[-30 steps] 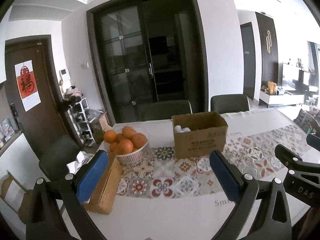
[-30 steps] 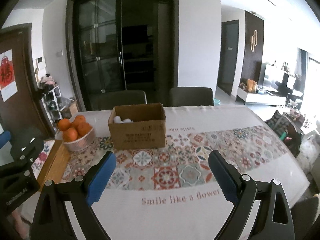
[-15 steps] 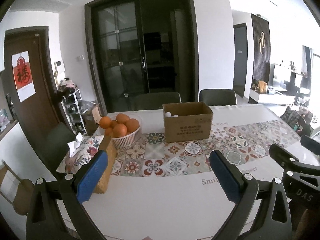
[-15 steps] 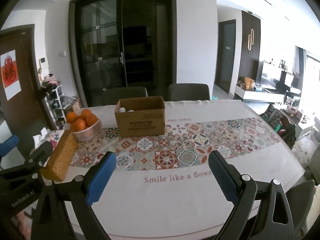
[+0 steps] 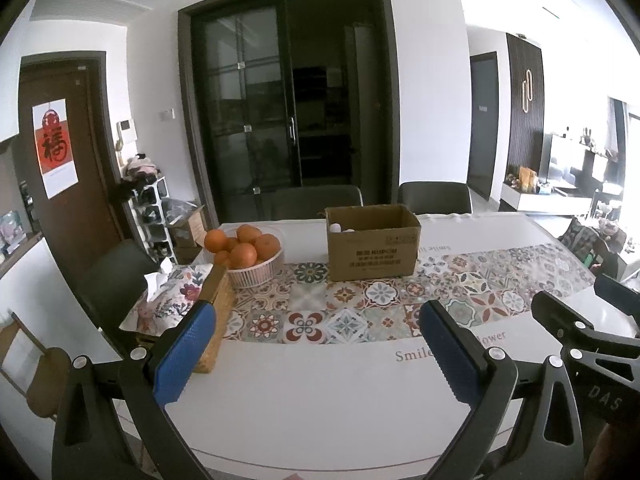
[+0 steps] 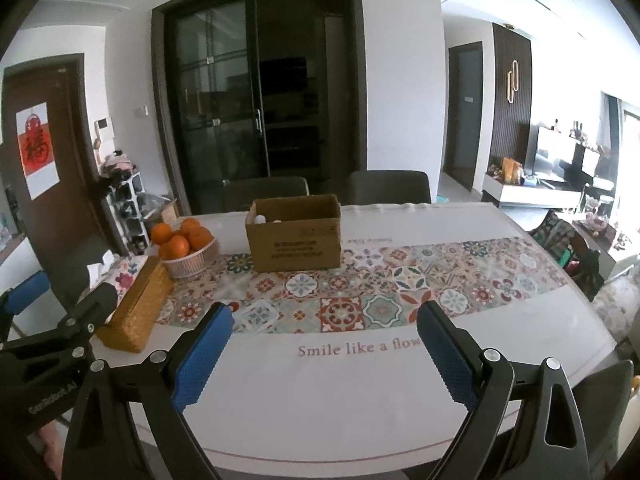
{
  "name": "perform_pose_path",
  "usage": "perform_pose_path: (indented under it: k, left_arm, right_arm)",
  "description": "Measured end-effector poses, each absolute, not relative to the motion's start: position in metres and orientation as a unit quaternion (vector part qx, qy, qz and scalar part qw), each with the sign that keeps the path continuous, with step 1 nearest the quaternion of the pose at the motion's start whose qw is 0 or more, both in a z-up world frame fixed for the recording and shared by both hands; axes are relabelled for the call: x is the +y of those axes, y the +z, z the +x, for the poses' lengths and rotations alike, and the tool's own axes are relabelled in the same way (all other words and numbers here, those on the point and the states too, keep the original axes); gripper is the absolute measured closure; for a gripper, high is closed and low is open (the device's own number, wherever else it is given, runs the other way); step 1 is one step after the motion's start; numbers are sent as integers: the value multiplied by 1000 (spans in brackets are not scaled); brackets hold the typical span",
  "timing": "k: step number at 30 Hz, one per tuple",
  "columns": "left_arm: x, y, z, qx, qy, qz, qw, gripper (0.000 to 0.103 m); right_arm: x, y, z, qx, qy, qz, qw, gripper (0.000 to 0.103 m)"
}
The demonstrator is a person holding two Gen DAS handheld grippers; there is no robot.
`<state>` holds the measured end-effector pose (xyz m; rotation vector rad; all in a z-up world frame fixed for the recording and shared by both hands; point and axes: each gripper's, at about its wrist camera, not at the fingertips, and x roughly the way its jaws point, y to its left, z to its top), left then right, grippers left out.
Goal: Organize soft objects
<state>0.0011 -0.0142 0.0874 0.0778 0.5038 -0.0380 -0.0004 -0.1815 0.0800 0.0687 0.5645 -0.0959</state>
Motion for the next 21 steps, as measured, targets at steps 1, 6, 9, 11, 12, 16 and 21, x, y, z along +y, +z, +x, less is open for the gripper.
perform_pose_path:
  k: [1,6,9,11,12,16,21]
  left_arm:
    - [-14,88,1,250,-17,40,967,0]
    - [-12,92,-2,247,-15,38,968,0]
    - [-8,94,-3,244,-13,39,969,0]
    - [-4,95,-4,244,-12,36,969,0]
    - [-3,96,-4,243,-12,36,969,0]
    - [1,97,-6,241,-8,38,970,0]
    - [4,97,-6,240,-7,38,970,0]
  right_arm:
    - [-180,80,-1,278,-47,32,959,8]
    - [-175,83,-3,275,-45,29,960,8]
    - [-171,84,-4,273,-43,27,961,8]
    - [-171,84,-5,273,-42,28,961,8]
    - [-171,84,-5,273,-41,28,961,8]
    - [-169,84,-6,274,-40,27,961,8]
    - [-164,86,-6,275,-36,28,960,8]
